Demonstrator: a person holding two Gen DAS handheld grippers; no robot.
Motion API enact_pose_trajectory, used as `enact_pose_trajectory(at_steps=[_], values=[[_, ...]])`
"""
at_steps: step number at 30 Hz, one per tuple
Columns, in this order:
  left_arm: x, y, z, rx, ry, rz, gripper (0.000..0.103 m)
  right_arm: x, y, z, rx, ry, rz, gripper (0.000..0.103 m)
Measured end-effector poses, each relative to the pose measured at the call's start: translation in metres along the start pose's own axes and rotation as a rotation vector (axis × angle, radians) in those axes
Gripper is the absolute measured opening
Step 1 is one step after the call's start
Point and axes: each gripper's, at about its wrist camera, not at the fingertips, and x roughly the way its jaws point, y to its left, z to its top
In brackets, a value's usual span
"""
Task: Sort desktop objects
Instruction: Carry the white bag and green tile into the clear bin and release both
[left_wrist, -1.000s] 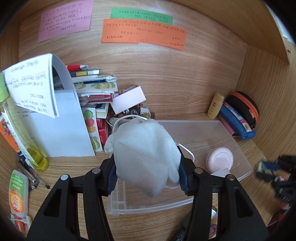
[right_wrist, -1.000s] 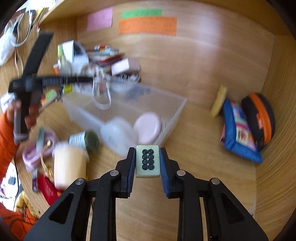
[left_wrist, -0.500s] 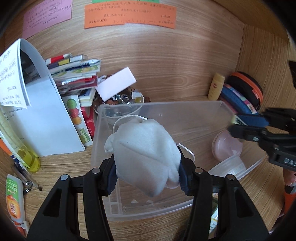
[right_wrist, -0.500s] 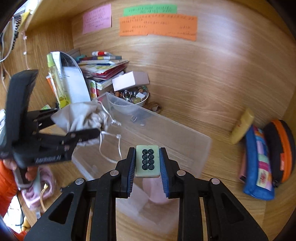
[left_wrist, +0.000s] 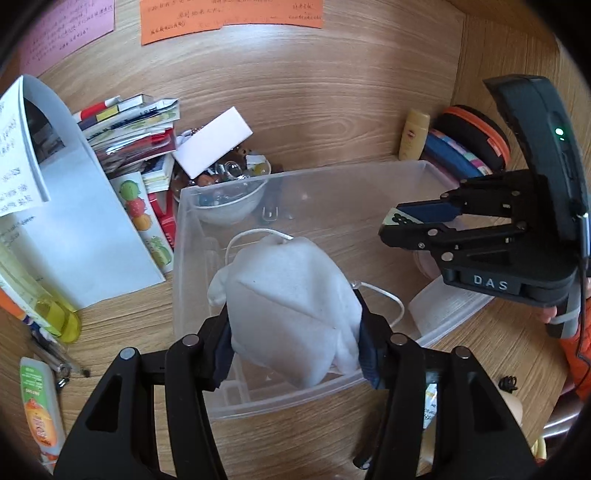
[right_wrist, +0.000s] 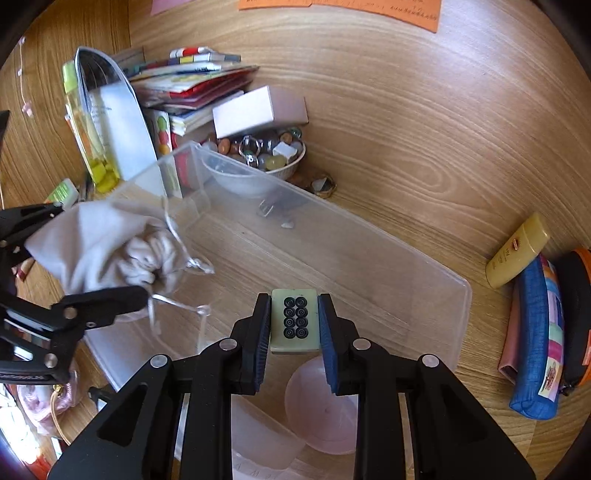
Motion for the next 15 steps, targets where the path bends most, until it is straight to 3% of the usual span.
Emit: enact_pose_trajectory(at_steps=[9, 15], values=[[-0.003, -0.004, -0.008, 0.008, 0.048, -0.025, 0.057, 0.010, 0.006, 0.002, -0.043, 0.056, -0.015, 0.022], [0.000, -0.003, -0.005, -0.001, 0.062, -0.027, 0.060, 0.019, 0.021, 0.004, -0.124, 0.111, -0.072, 0.022]])
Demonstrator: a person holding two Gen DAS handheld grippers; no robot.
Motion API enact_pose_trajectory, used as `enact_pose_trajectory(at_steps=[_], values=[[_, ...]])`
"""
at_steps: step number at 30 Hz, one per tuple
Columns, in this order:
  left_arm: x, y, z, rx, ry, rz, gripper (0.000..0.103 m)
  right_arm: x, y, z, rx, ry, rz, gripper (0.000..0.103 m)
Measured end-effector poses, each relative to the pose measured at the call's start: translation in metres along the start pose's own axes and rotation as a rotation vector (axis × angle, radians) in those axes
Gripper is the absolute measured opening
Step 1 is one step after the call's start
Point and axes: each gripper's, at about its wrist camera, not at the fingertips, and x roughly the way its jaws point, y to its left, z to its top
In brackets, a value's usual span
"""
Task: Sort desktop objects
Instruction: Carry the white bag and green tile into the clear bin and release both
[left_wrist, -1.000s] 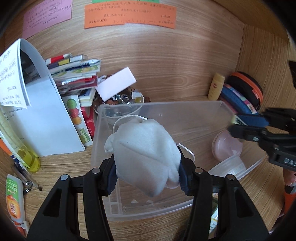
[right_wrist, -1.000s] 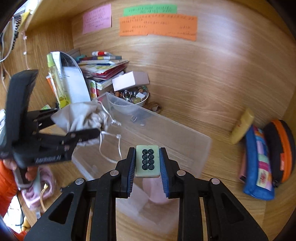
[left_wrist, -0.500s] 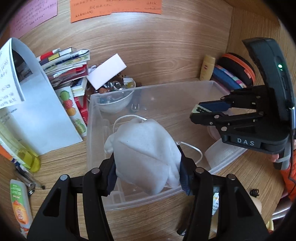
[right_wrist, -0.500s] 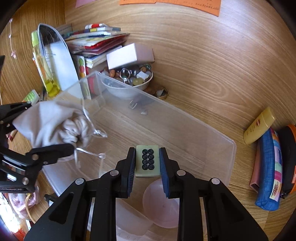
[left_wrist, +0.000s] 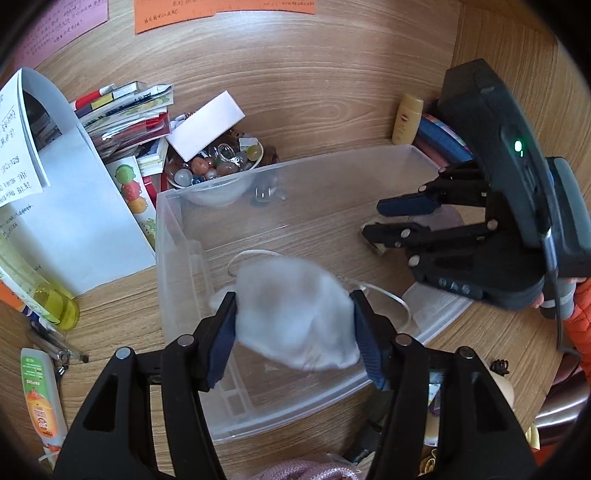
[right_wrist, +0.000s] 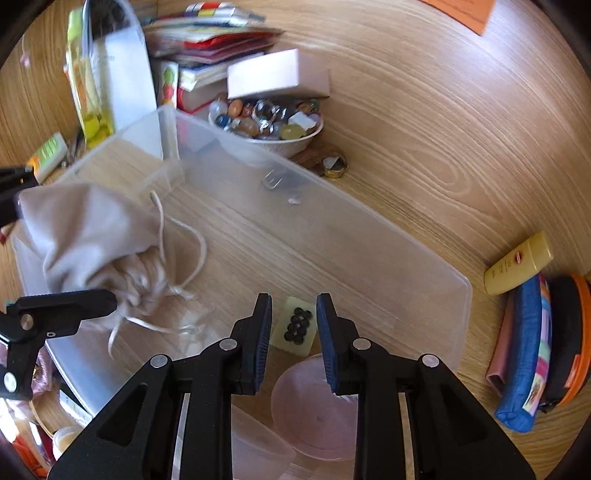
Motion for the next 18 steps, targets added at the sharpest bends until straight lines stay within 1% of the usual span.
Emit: enact_pose_trajectory(at_steps=[2, 5, 9, 11, 12, 13, 14, 16, 17, 18], values=[[0.000, 0.000, 0.000, -0.003, -0.001, -0.002, 0.060, 0.002, 0.005, 0.000, -0.022, 0.016, 0.004, 0.022], [-0.002, -0.001, -0.002, -0.006, -0.013, 0.006, 0.061, 0.002, 0.005, 0.001, -0.016, 0.017, 0.008, 0.021], [-0.005, -0.003, -0.003, 0.004, -0.029, 0.040, 0.064, -0.002, 0.004, -0.001, -0.013, 0.003, 0.002, 0.023], [-0.007, -0.003, -0.003, 0.002, -0.033, 0.047, 0.064, -0.005, 0.003, -0.002, -0.005, -0.013, -0.009, 0.031], [-0.008, -0.002, -0.003, -0.003, -0.037, 0.048, 0.065, -0.008, 0.002, -0.003, 0.002, -0.026, -0.012, 0.041], [-0.011, -0.001, -0.002, -0.007, -0.043, 0.052, 0.065, -0.011, 0.001, -0.003, 0.009, -0.043, -0.013, 0.048], [-0.015, 0.000, -0.001, -0.015, -0.054, 0.056, 0.065, -0.015, -0.001, -0.002, 0.016, -0.061, -0.016, 0.050], [-0.023, 0.002, 0.001, -0.023, -0.076, 0.066, 0.070, -0.026, -0.004, -0.005, 0.029, -0.096, -0.019, 0.055], [-0.029, 0.002, 0.002, -0.028, -0.093, 0.073, 0.076, -0.032, -0.005, -0.007, 0.039, -0.112, -0.020, 0.057], [-0.035, 0.003, 0.002, -0.032, -0.111, 0.081, 0.078, -0.036, -0.008, -0.005, 0.047, -0.126, -0.021, 0.061]])
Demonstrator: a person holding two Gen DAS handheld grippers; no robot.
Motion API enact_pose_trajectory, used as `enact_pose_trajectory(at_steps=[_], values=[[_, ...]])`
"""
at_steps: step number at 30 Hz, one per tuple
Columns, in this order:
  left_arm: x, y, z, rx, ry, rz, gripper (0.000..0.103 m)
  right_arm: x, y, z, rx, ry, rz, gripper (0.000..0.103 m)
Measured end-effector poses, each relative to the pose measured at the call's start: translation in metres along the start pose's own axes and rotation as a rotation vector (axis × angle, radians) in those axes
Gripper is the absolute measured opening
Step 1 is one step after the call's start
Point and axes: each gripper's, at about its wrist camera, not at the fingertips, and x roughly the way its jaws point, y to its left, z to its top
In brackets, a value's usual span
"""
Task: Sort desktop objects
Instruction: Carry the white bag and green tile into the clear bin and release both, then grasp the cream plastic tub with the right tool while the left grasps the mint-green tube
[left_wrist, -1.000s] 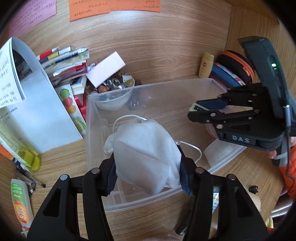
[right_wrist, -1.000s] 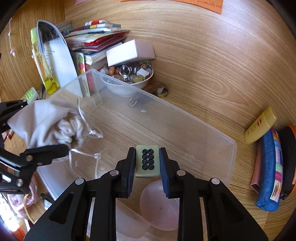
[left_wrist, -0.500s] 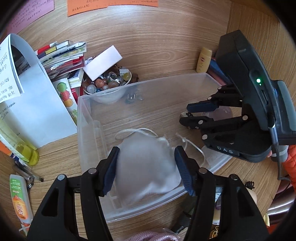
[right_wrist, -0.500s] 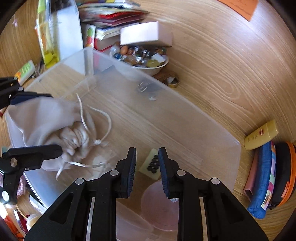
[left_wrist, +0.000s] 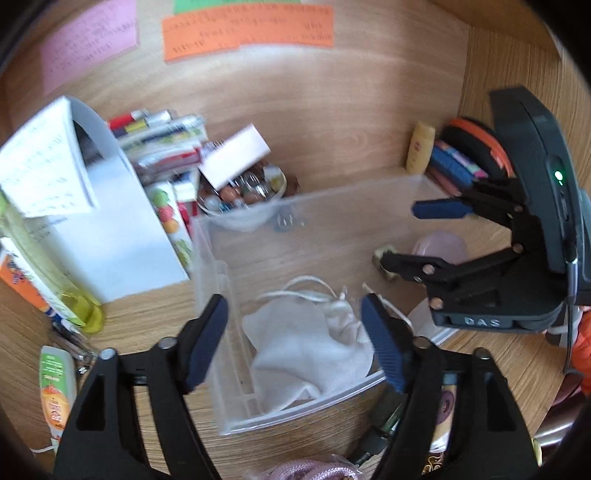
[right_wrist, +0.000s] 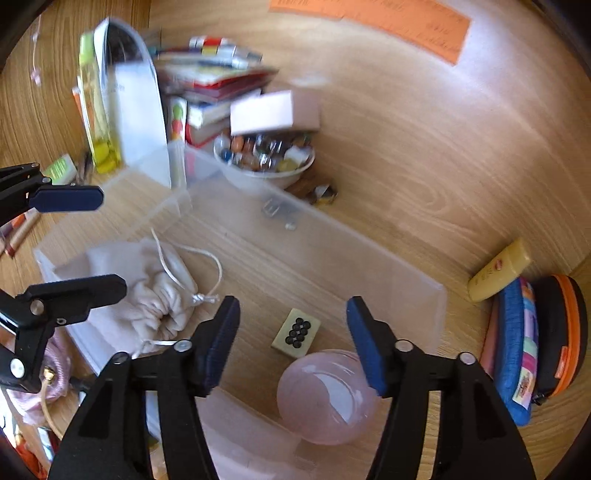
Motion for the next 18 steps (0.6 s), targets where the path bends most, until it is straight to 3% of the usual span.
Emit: enact_pose_trajectory(at_steps=[3, 8, 10, 18], values=[[-0.016, 0.001, 0.002, -0.002, -0.042, 0.026, 0.082, -0.018, -0.002, -0.002, 0.018, -0.045, -0.008, 0.070], [-0.040, 0.002, -0.001, -0.011, -0.106, 0.065, 0.091, -0.050, -0.003, -0.010, 0.048, -0.108, 0.000, 0.075], [-0.051, 0.002, -0.004, -0.016, -0.126, 0.072, 0.093, -0.063, -0.004, -0.016, 0.064, -0.133, 0.016, 0.082], [-0.081, 0.009, -0.029, -0.046, -0.161, 0.095, 0.095, -0.105, 0.008, -0.042, 0.065, -0.219, 0.044, 0.083]])
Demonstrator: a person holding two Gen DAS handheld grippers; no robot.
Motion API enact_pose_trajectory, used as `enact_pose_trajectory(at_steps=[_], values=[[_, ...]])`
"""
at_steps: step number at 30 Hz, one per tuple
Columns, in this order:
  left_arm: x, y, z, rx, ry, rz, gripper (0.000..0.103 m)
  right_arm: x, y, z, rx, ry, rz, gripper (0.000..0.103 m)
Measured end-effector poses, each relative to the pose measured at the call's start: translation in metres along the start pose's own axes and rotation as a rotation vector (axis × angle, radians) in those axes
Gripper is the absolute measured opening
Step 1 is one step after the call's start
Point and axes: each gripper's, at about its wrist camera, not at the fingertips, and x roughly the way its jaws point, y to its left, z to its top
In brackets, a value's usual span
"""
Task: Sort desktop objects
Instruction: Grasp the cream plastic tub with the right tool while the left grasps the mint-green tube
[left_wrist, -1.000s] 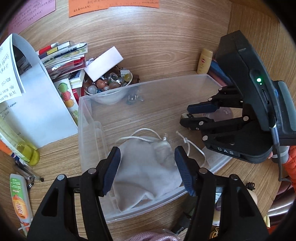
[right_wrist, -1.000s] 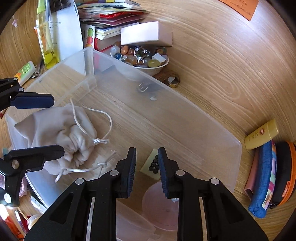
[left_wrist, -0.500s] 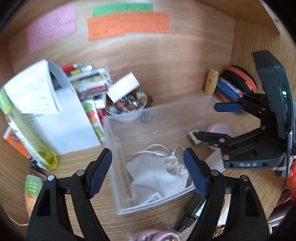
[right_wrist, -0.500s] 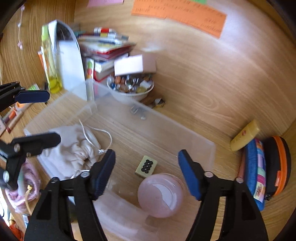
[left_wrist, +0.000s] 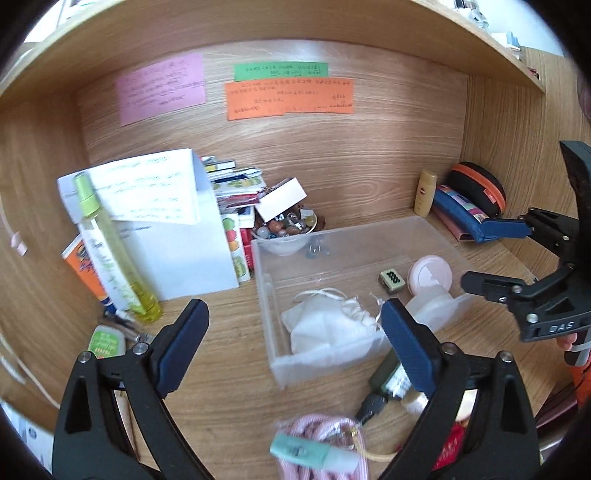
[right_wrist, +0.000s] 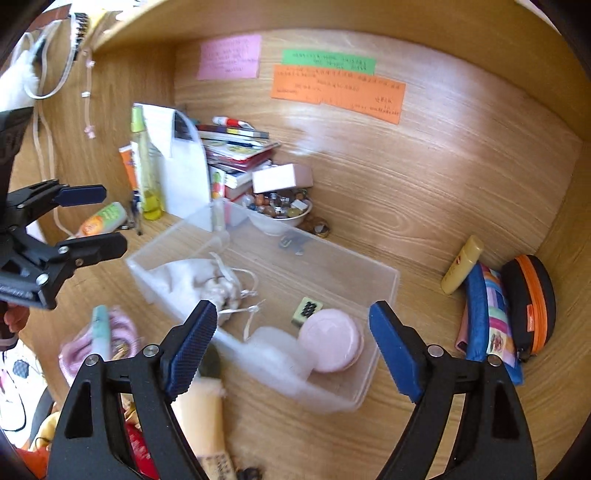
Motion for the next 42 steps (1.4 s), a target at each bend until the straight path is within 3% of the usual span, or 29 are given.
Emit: enact_pose_trajectory(at_steps=[7, 15, 26, 42], values=[[-0.017, 0.008, -0.028, -0.018, 0.012, 0.020, 0.096, -0.014, 0.024, -0.022, -0.040, -0.005, 0.042, 0.083], [-0.014, 0.016, -0.063, -0.058, 0.076, 0.011, 0.096, 0.003, 0.045, -0.052, -0.068, 0.071, 0.089, 0.083], [-0.002, 0.005, -0.106, -0.019, 0.158, -0.056, 0.096, 0.029, 0.053, -0.071, -0.057, 0.158, 0.144, 0.083], [0.014, -0.014, -0.111, 0.092, 0.159, -0.063, 0.096, 0.053, 0.065, -0.066, -0.047, 0.207, 0.208, 0.080]])
